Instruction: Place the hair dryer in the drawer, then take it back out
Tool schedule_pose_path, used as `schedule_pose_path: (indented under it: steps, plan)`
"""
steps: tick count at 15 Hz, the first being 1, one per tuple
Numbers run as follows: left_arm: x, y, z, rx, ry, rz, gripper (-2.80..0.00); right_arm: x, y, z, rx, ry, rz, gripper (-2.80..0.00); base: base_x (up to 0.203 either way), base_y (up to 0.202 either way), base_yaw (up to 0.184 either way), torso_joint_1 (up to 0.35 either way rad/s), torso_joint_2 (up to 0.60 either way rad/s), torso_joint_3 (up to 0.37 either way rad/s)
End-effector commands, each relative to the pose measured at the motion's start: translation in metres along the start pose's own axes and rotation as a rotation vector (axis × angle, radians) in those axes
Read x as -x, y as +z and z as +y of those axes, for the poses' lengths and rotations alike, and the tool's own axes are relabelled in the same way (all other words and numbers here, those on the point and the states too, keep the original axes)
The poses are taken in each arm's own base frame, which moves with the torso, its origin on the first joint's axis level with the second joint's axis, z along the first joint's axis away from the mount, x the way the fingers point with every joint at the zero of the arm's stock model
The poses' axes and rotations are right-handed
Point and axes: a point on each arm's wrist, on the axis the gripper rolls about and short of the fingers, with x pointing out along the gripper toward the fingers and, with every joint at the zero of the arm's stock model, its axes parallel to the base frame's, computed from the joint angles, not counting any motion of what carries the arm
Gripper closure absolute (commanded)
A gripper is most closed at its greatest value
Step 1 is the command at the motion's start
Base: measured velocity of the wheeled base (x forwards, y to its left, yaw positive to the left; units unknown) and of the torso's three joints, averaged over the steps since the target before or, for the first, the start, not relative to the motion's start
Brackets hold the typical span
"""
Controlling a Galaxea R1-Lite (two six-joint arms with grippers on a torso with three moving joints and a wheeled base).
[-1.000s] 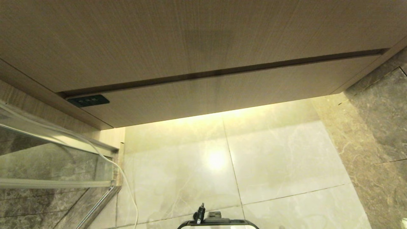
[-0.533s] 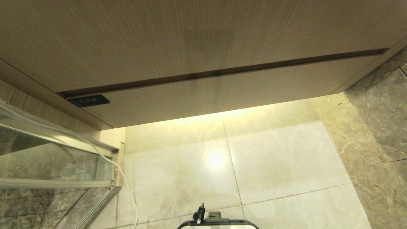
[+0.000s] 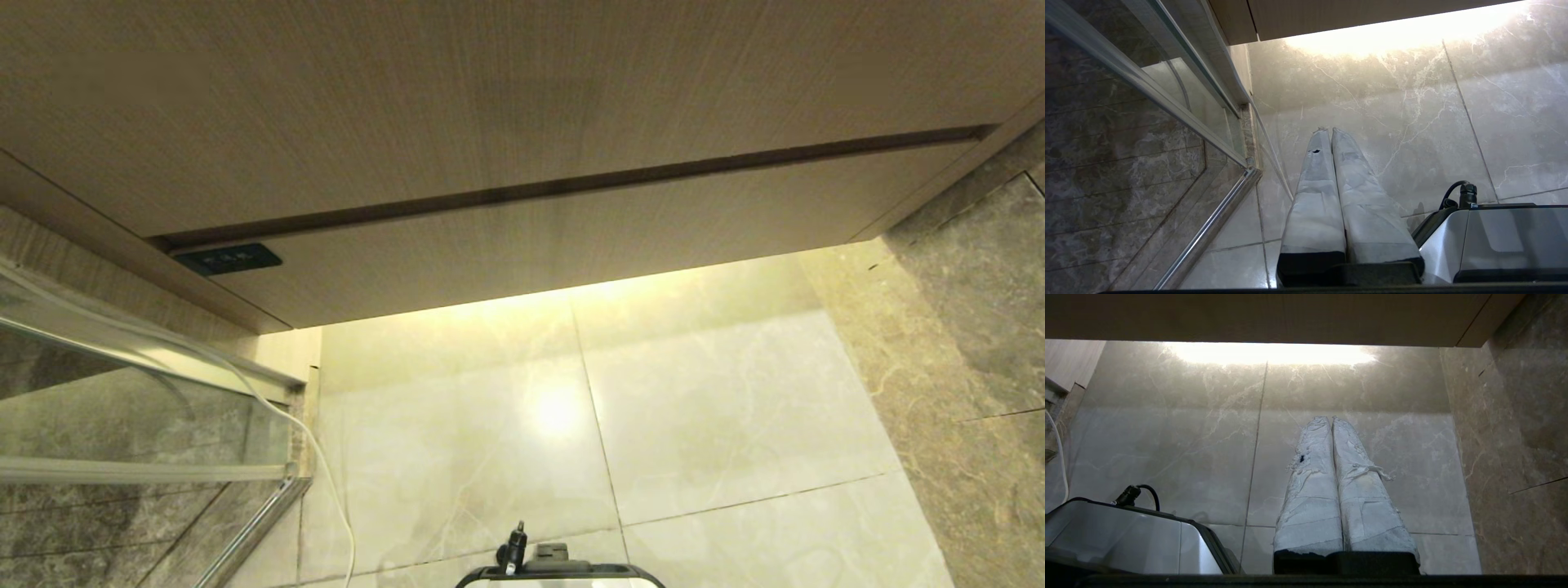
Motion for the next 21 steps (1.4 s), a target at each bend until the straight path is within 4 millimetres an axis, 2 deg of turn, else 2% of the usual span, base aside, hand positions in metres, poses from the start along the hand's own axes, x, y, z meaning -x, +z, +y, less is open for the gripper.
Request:
schedule_pose_path:
  steps: [1,4,21]
  plan:
    - [-0.0001,-0.0004,0.0,0.0,0.0,0.001,0.0,0.0015,-0.0119,0.0016,-0.012,0.002,0.004,0.0,0.0,0.0,0.0,0.0,0.0,0.0]
    - [-0.0001,-0.0002,0.0,0.001,0.0,0.0,0.0,0.0018,-0.0189,0.0025,-0.074,0.005,0.073,0.0,0.0,0.0,0.0,0.0,0.0,0.0]
    - [-0.0001,-0.0004,0.0,0.001,0.0,0.001,0.0,0.0017,-0.0187,0.0024,-0.073,0.003,0.071,0.0,0.0,0.0,0.0,0.0,0.0,0.0]
